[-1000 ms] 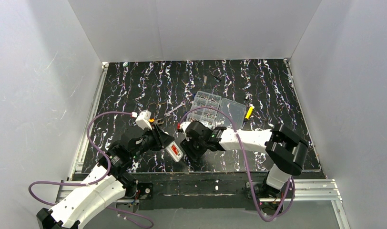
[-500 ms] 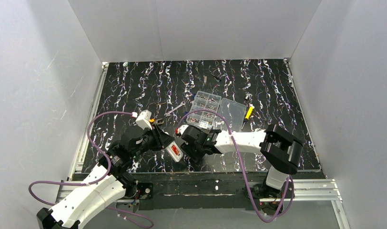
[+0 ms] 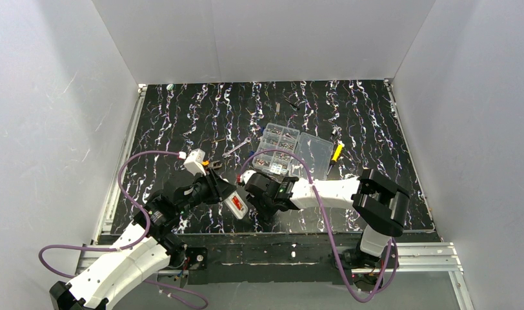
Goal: Load the batteries into the remote control
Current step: Pick up the battery cover at the center of the board, then load the battery cover into the remote control.
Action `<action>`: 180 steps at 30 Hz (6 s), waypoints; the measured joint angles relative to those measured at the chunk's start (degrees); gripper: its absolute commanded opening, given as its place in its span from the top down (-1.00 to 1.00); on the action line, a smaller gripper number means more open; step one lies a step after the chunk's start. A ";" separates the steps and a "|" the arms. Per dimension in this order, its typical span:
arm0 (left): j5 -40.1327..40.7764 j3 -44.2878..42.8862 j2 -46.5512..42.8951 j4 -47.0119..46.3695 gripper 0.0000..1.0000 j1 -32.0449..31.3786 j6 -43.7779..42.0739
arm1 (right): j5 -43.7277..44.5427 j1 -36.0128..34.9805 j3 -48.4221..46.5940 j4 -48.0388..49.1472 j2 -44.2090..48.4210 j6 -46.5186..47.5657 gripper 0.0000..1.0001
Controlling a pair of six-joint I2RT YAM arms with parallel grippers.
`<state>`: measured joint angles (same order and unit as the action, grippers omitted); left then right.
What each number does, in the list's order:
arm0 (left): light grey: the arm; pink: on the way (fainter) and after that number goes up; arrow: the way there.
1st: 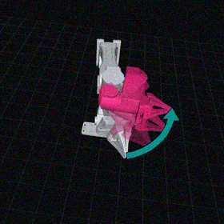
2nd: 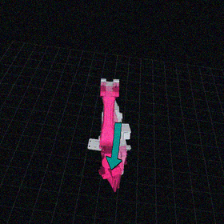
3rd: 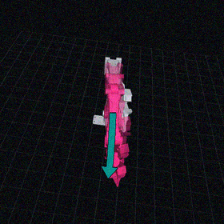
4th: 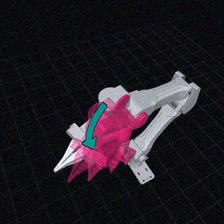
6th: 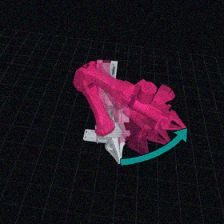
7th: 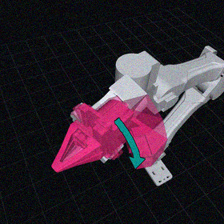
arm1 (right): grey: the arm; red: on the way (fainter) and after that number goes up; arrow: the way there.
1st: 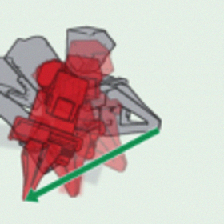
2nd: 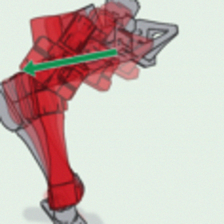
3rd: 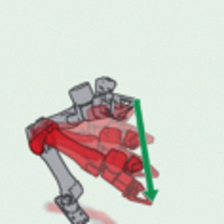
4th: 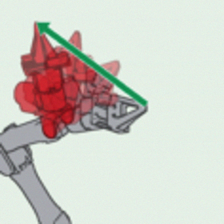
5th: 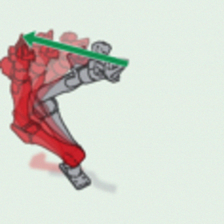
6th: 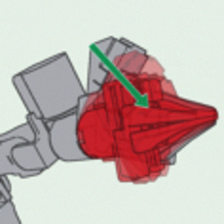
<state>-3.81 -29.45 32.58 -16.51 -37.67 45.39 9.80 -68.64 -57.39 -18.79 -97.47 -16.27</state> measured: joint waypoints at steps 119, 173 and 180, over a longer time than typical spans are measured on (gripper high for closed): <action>-6.10 5.27 34.38 -56.41 1.00 -8.37 20.26 | -2.71 4.52 -16.13 -33.73 22.84 2.49 0.97; -4.70 5.27 35.58 -57.99 1.00 -8.20 23.06 | 0.13 4.94 -15.87 -32.15 20.76 3.54 0.48; -4.55 5.27 36.02 -58.36 1.00 -8.20 23.43 | 0.55 4.94 -15.85 -32.09 20.76 4.15 0.37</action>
<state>-8.36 -24.18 68.60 -74.87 -45.87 68.82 10.35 -63.70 -73.23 -50.87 -76.71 -12.12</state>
